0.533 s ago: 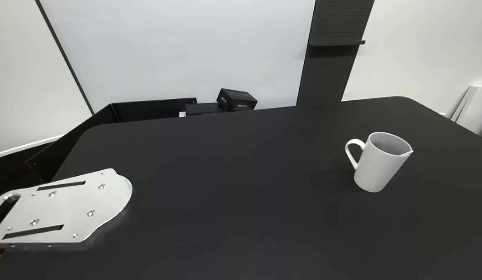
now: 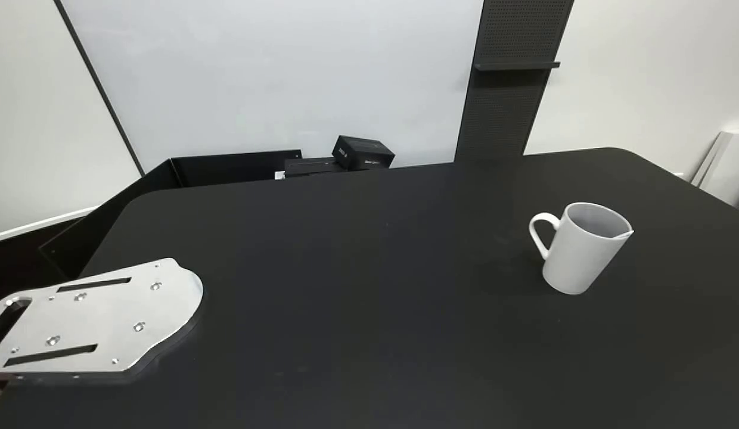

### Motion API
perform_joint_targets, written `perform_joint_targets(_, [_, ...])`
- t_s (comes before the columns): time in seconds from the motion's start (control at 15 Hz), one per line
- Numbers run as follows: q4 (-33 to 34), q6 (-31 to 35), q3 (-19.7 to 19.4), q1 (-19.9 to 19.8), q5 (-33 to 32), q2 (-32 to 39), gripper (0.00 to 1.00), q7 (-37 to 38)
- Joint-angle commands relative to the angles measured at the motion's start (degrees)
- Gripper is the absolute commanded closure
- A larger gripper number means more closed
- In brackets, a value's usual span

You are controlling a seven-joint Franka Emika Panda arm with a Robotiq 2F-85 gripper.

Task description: Take the spoon out of the cup and put it on the table

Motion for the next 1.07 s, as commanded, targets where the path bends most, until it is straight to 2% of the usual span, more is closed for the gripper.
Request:
perform_joint_targets(0.0, [0.1, -0.3, 0.8, -0.9, 0.6, -0.1, 0.00, -0.5])
perform_joint_targets(0.33, [0.1, -0.3, 0.8, -0.9, 0.5, -0.1, 0.00, -0.5])
perform_joint_targets(0.67, [2.2, 0.9, 0.7, -8.9, -3.1, 1.3, 0.00, 5.7])
perform_joint_targets(1.0, [5.5, 7.6, 0.8, -16.7, -5.2, 5.1, 0.00, 12.4])
